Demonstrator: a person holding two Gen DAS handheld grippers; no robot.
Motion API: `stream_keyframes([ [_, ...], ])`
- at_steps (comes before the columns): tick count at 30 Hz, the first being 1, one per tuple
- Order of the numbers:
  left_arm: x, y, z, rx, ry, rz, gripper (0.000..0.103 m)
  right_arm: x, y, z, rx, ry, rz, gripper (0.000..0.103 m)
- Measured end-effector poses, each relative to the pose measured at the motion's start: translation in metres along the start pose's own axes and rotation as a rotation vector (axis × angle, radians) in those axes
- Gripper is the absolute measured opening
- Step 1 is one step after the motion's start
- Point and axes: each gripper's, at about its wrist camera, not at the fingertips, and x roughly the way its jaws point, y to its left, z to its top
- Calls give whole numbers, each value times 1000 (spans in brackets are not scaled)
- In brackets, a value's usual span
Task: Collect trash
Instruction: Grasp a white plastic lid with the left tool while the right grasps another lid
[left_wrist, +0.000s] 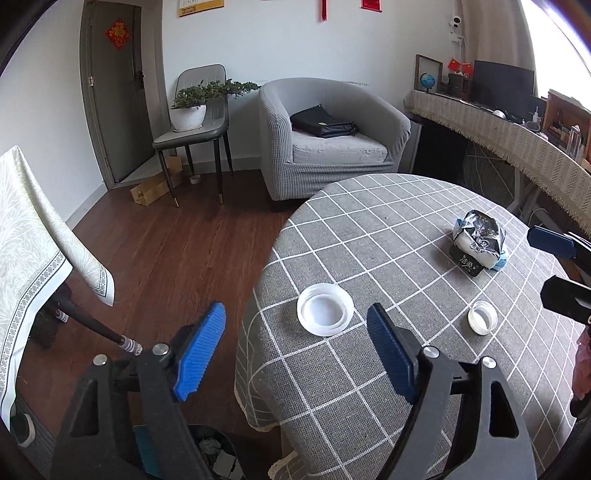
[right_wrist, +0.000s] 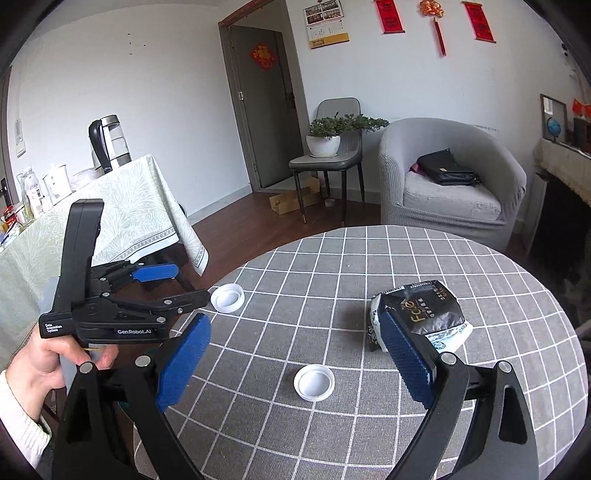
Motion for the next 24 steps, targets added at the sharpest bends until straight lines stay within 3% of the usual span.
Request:
stream_keyframes([
  [5, 19, -4, 0, 13, 54, -14, 67, 1, -7, -2, 13, 35, 21, 94],
  [12, 31, -12, 3, 47, 82, -40, 57, 7, -18, -7, 21, 103, 18, 94],
  [16, 38, -14, 3, 43, 100, -61, 43, 15, -19, -13, 2, 159, 6, 94],
  [19, 39, -19, 2, 49, 99, -63, 42, 26, -17, -18, -18, 222, -1, 94],
  [24, 35, -13, 1, 10, 94, -80, 42, 36, -10, -21, -53, 272, -13, 78],
])
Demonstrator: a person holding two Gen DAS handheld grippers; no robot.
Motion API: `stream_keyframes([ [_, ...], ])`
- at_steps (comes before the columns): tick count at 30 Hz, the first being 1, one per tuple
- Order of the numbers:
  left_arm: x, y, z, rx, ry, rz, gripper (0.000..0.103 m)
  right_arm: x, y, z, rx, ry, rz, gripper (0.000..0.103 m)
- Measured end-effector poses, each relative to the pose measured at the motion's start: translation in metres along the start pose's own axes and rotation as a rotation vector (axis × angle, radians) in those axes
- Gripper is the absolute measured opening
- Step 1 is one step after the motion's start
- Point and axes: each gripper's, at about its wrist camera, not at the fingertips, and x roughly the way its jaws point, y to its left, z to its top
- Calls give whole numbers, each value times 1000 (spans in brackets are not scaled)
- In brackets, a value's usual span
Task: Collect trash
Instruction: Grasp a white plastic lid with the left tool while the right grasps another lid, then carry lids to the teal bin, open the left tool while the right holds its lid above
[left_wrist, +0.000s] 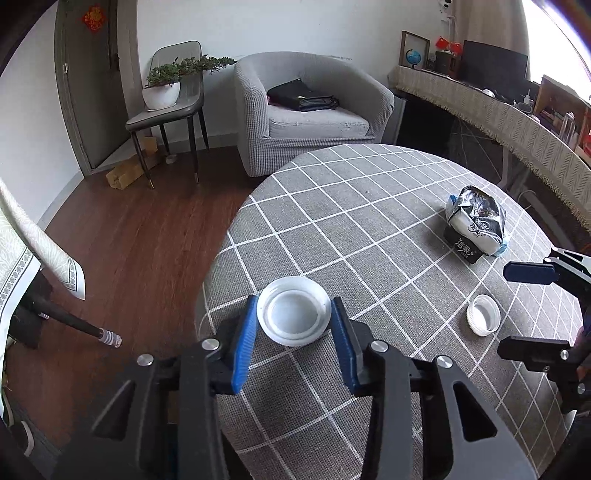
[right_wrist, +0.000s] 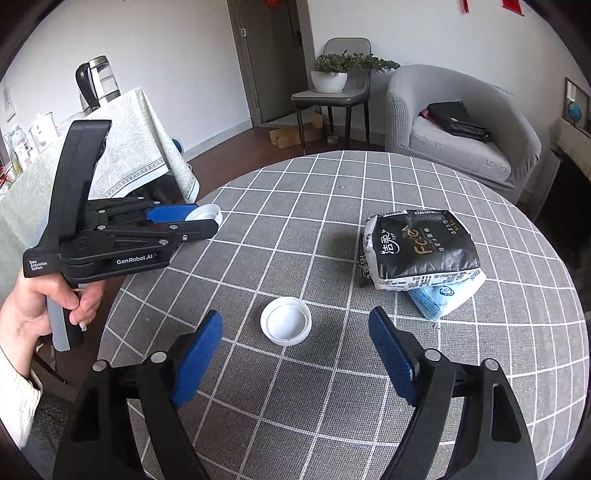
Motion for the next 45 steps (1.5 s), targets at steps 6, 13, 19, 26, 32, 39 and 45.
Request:
stream_keyframes([
  [6, -16, 7, -2, -55, -35, 40, 42, 12, 5, 0, -12, 42, -39, 67],
  [13, -41, 22, -3, -163, -88, 51, 42, 20, 11, 3, -40, 59, -107, 52],
  [19, -62, 34, -7, -187, -116, 84, 42, 26, 20, 11, -43, 60, -106, 30],
  [26, -78, 53, -15, -211, -130, 99, 42, 29, 25, 14, -34, 65, -101, 30],
  [32, -85, 63, -23, -212, -129, 131, 42, 28, 41, 28, -30, 34, -39, 30],
  [39, -96, 78, -30, -225, -134, 171, 42, 32, 74, 45, -47, -7, 36, 30],
  [45, -101, 95, -45, -230, -114, 202, 42, 36, 103, 49, -84, -19, 78, 30],
])
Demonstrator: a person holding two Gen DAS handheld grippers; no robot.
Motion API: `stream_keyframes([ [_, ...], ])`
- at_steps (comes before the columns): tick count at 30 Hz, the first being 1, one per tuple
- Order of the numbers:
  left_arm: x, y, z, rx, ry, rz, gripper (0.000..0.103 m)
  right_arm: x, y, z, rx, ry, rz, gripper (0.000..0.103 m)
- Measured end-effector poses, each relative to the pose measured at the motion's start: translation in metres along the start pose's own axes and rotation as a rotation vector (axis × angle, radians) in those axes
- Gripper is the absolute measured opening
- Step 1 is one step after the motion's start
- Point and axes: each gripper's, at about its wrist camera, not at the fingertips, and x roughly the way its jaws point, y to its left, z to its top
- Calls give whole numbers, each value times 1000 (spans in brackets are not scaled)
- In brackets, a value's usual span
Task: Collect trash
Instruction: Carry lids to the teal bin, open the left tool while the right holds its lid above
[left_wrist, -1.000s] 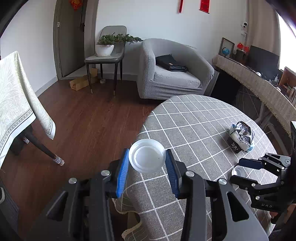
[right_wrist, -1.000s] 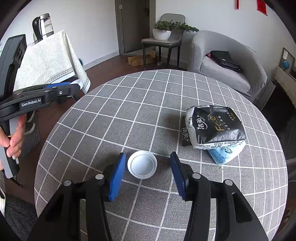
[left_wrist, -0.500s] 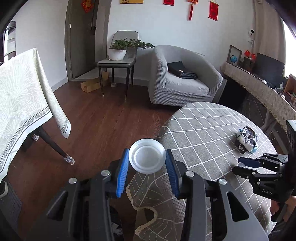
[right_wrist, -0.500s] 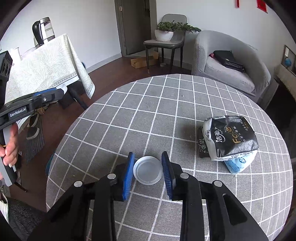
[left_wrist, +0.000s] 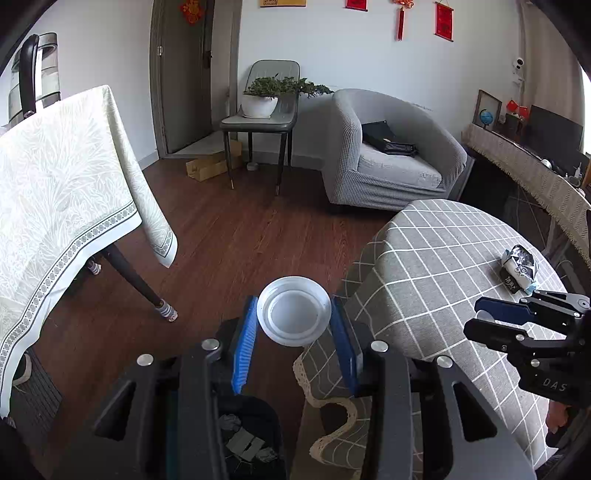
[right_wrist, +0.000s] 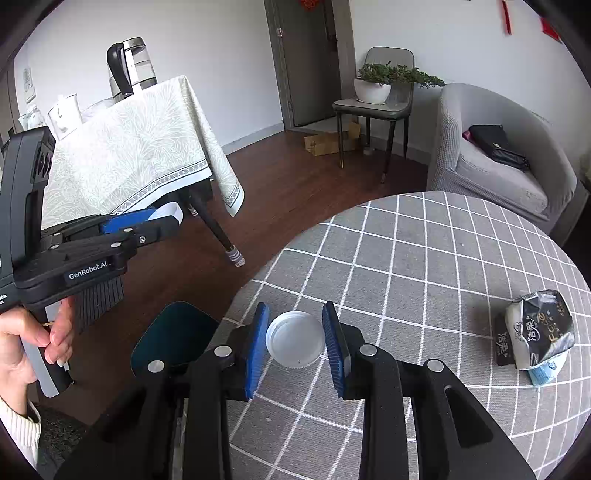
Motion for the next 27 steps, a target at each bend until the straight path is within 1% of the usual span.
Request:
stream_keyframes([
  [5, 0, 26, -15, -4, 37, 36, 42, 10, 18, 7, -18, -2, 35, 30],
  [9, 8, 51, -33, -33, 97, 54, 42, 16, 40, 15, -23, -13, 88, 30],
  [11, 12, 65, -41, -54, 127, 45, 42, 20, 55, 19, -37, -16, 112, 30],
  [15, 22, 85, -58, -72, 182, 54, 42, 31, 83, 24, -70, -8, 138, 30],
  [17, 29, 94, -67, -81, 218, 54, 42, 35, 90, 25, -75, -5, 148, 30],
  [27, 60, 119, -113, -63, 382, 84, 42, 64, 126, 33, -79, 20, 202, 30],
])
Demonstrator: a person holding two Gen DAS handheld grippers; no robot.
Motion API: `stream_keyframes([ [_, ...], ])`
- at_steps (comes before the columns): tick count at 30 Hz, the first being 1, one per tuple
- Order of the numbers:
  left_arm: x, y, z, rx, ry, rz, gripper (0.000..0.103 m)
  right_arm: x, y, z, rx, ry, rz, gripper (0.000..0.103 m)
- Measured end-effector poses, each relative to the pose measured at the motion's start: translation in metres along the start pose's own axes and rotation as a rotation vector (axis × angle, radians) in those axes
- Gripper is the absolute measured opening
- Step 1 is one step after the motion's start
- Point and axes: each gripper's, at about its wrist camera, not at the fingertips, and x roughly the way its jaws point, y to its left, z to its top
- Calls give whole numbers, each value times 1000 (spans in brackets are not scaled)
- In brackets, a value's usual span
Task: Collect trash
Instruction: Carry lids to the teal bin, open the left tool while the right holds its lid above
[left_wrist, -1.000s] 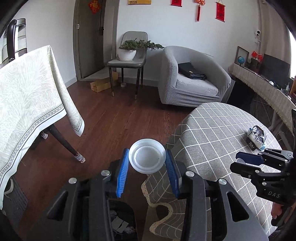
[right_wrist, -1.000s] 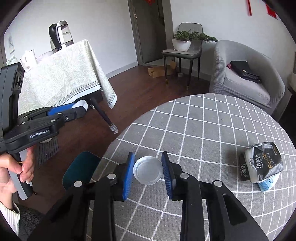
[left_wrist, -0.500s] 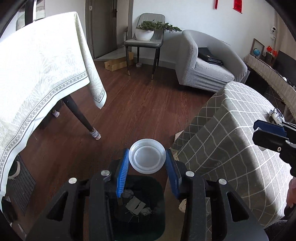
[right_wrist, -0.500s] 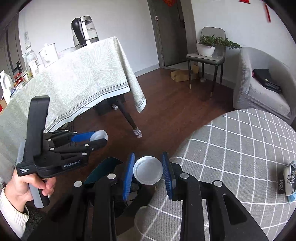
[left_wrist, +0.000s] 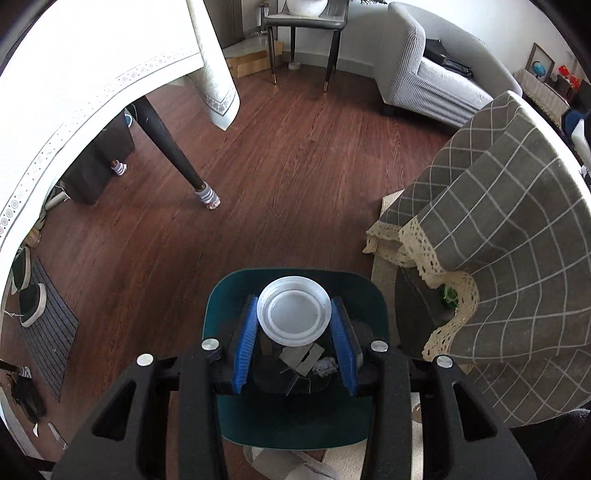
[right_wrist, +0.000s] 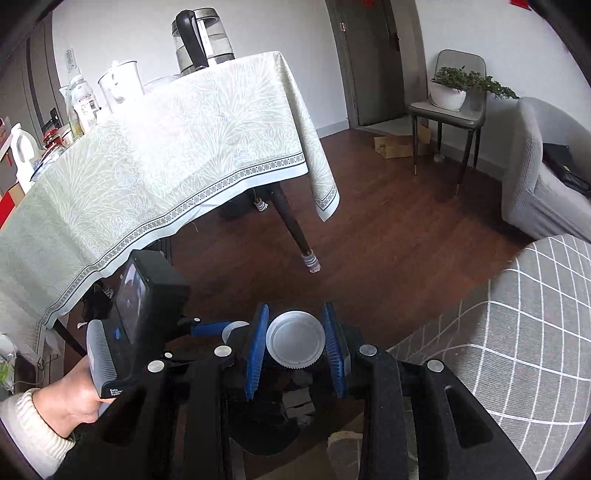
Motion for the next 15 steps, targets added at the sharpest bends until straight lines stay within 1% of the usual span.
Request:
stream_keyframes([
  [6, 27, 12, -24, 35, 110, 16, 42, 17, 13, 2, -9, 17, 17, 30],
  [12, 48, 26, -43, 31, 217, 24, 42, 29, 19, 3, -8, 32, 26, 30],
  [15, 56, 31, -52, 34, 258, 26, 42, 37, 25, 4, -10, 38, 31, 30],
])
